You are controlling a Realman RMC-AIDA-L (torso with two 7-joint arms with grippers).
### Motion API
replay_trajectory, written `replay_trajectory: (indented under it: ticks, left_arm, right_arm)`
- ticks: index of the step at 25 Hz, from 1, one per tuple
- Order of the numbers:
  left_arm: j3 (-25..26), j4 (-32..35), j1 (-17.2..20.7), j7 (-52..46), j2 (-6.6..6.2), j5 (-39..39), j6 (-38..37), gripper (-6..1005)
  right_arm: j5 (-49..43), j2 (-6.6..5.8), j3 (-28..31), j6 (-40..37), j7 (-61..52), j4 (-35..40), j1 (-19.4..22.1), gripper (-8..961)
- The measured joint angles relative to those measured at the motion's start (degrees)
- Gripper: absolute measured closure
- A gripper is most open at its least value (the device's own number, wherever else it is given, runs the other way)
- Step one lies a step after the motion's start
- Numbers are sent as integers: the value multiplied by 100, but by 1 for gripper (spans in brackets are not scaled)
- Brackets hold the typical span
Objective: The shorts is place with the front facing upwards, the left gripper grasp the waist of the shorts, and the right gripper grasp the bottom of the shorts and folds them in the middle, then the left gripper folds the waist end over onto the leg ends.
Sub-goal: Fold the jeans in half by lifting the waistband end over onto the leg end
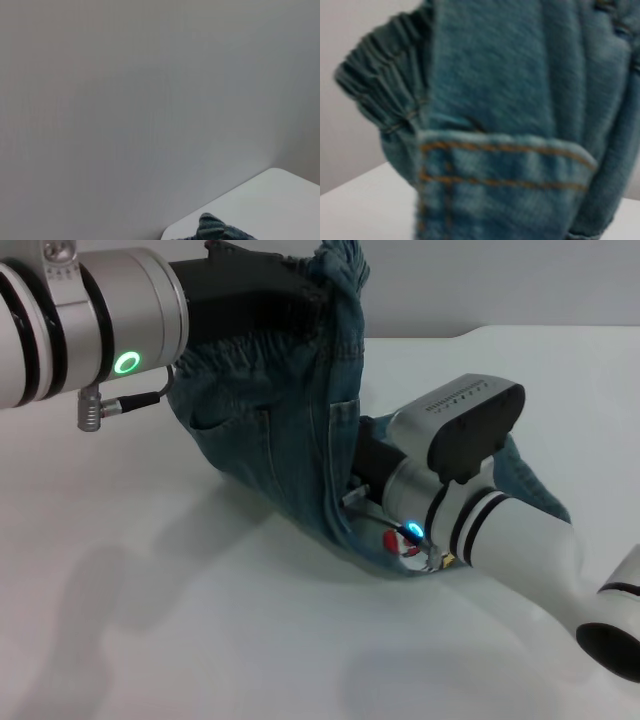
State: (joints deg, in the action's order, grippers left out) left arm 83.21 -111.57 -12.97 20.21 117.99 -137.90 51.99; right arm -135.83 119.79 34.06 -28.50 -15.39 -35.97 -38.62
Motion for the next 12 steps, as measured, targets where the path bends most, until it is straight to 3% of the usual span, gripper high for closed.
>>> replay_trajectory:
  ticks: [8,12]
  left_arm:
    - [-38,38,-4,4,5,5,-32,893]
    - [-26,74,0,10,-3,11,-48,893]
  right_arm:
    - [2,1,-122,-2,-251,-39,-175,954]
    - [-15,-41,147,-78,-242,24,124,954]
